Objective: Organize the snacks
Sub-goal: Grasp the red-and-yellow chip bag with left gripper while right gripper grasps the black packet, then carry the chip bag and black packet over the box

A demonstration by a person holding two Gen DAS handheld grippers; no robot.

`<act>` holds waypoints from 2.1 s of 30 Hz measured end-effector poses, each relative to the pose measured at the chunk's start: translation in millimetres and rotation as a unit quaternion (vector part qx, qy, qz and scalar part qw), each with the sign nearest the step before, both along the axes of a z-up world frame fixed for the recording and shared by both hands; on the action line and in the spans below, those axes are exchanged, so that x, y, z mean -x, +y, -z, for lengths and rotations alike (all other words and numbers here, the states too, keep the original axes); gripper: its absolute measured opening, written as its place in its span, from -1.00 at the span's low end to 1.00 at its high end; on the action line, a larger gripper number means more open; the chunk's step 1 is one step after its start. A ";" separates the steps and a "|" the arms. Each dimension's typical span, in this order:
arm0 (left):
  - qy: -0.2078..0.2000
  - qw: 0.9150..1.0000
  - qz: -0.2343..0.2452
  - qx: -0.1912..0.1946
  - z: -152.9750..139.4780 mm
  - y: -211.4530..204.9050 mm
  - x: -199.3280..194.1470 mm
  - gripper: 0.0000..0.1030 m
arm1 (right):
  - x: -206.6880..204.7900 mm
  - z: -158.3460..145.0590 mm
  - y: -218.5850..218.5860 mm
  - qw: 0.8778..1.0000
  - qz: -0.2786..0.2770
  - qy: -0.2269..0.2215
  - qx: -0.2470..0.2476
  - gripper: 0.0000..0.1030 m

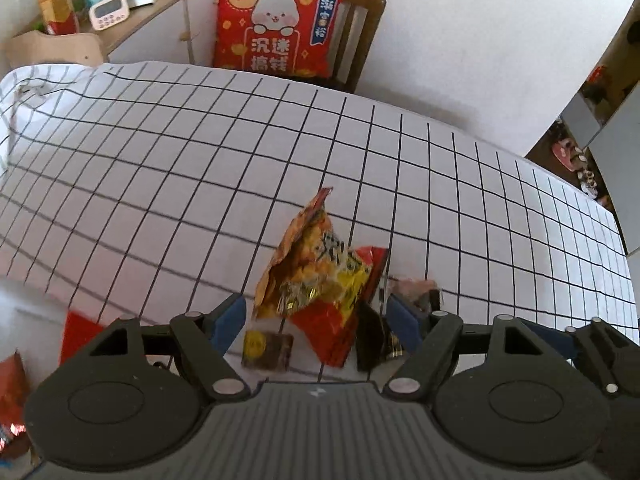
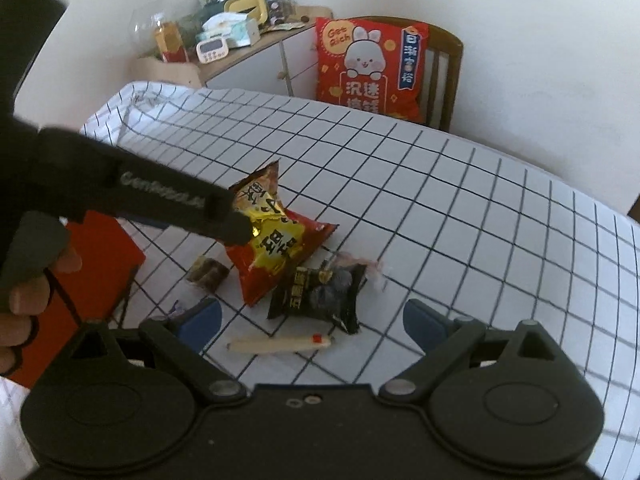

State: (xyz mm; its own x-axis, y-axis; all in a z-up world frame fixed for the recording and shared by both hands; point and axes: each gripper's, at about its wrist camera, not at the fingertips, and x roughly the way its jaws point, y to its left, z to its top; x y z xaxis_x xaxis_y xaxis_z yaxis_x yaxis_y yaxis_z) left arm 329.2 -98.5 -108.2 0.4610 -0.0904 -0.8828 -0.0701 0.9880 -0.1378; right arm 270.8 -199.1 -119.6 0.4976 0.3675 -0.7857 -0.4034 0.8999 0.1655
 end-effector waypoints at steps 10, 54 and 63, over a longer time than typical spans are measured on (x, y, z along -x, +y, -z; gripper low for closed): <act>0.030 0.999 0.015 0.017 31.2 3.7 -30.3 0.49 | -30.1 29.9 15.1 1.000 0.002 0.013 0.013 0.89; 0.007 1.000 -0.007 0.025 -25.9 14.8 48.2 0.11 | 30.8 -28.3 -0.9 0.998 0.046 0.003 -0.038 -0.03; -0.007 1.000 0.006 0.025 -62.0 23.7 97.0 0.11 | 61.4 -63.5 -2.3 0.997 0.036 -0.001 -0.062 -0.03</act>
